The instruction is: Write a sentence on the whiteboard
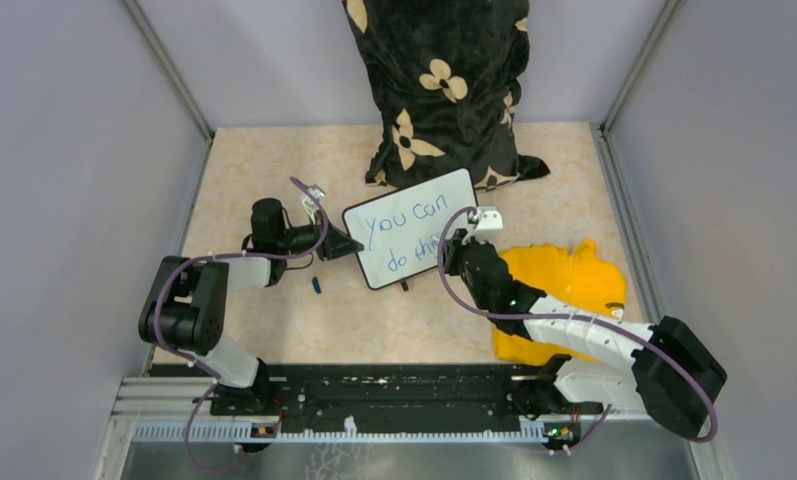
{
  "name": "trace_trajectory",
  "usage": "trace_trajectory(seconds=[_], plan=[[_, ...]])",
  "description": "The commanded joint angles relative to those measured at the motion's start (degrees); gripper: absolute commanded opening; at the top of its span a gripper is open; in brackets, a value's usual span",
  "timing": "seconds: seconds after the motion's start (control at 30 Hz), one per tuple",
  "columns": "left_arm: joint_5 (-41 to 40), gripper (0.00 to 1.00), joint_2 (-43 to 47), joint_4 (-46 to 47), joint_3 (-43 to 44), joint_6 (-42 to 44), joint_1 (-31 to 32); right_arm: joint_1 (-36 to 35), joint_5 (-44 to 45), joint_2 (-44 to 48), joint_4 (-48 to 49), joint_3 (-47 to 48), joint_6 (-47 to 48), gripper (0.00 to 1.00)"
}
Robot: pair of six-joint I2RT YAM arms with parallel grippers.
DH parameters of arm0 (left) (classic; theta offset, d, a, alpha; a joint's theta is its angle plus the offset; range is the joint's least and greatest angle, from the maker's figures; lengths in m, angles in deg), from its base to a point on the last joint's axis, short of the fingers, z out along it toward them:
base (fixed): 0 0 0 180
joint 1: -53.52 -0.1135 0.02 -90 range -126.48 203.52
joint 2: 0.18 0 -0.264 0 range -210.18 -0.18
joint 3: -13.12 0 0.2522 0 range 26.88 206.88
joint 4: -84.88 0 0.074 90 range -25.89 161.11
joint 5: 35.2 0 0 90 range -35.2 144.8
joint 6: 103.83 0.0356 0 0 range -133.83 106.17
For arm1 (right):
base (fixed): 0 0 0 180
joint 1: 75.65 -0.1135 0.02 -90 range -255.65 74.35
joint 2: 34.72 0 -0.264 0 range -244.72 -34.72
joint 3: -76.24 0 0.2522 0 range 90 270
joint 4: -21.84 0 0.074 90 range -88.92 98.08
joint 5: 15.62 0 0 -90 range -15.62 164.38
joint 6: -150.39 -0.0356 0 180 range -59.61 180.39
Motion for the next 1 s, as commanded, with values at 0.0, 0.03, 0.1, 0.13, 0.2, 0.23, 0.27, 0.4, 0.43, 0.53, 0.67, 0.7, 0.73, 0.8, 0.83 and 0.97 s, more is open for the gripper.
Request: trace_trajectory(seconds=[0.0, 0.03, 0.1, 0.13, 0.2, 0.23, 0.27, 0.4, 0.43, 0.53, 0.67, 0.7, 0.73, 0.8, 0.83, 0.97], plan=[[-3.2, 0.17, -2.1, -4.5, 0.0, 1.5, 0.3, 0.5, -1.1, 4.0, 0.5, 1.2, -0.9, 0.0], [-3.2, 0.17, -2.1, -4.4, 0.0, 1.5, 0.3, 0.4, -1.4, 4.6, 0.4, 1.3, -1.1, 0.0], [-3.2, 0.17, -2.1, -4.4, 0.0, 1.5, 0.3, 0.4, -1.6, 6.0, -0.1, 1.2, -1.2, 0.0], [-3.1, 0.17, -2.1, -4.4, 0.0, 1.5, 0.3, 0.5, -1.4, 6.6, -0.5, 1.2, -1.2, 0.0], [-3.2, 0.17, -2.1, -4.5, -0.1, 1.5, 0.3, 0.5, -0.7, 8.0, -1.2, 0.7, -1.2, 0.0], [-3.1, 0.17, -2.0, -4.5, -0.1, 1.6, 0.3, 0.5, -0.2, 8.7, -1.6, 0.3, -1.2, 0.0], [-3.2, 0.17, -2.0, -4.5, 0.0, 1.6, 0.3, 0.6, 0.4, 9.3, -1.9, -0.3, -1.2, 0.0], [-3.1, 0.17, -2.1, -4.5, 0.0, 1.6, 0.3, 1.0, 2.5, 12.1, -2.8, -3.2, -2.0, 0.0], [-3.2, 0.17, -2.1, -4.5, -0.1, 1.6, 0.3, 1.2, 3.0, 12.8, -2.9, -3.9, -2.4, 0.0], [-3.2, 0.17, -2.2, -4.5, 0.0, 1.6, 0.3, 1.4, 4.4, 14.1, -3.0, -6.0, -3.6, 0.0], [-3.2, 0.17, -2.3, -4.5, -0.1, 1.6, 0.3, 2.0, 5.5, 14.6, -3.0, -8.0, -4.9, 0.0], [-3.2, 0.17, -2.2, -4.5, 0.0, 1.6, 0.3, 2.4, 5.4, 14.6, -2.8, -8.4, -5.3, 0.0], [-3.3, 0.17, -2.2, -4.5, 0.0, 1.6, 0.3, 2.6, 5.2, 14.5, -2.6, -8.8, -5.7, 0.0], [-3.2, 0.17, -2.3, -4.5, 0.0, 1.6, 0.3, 3.4, 4.4, 14.2, -2.2, -9.4, -6.6, 0.0], [-3.2, 0.17, -2.2, -4.5, -0.1, 1.6, 0.3, 3.8, 4.0, 14.0, -2.0, -9.7, -7.2, 0.0], [-3.2, 0.17, -2.3, -4.5, 0.0, 1.6, 0.3, 5.0, 2.9, 13.1, -0.1, -10.4, -8.5, 0.0]])
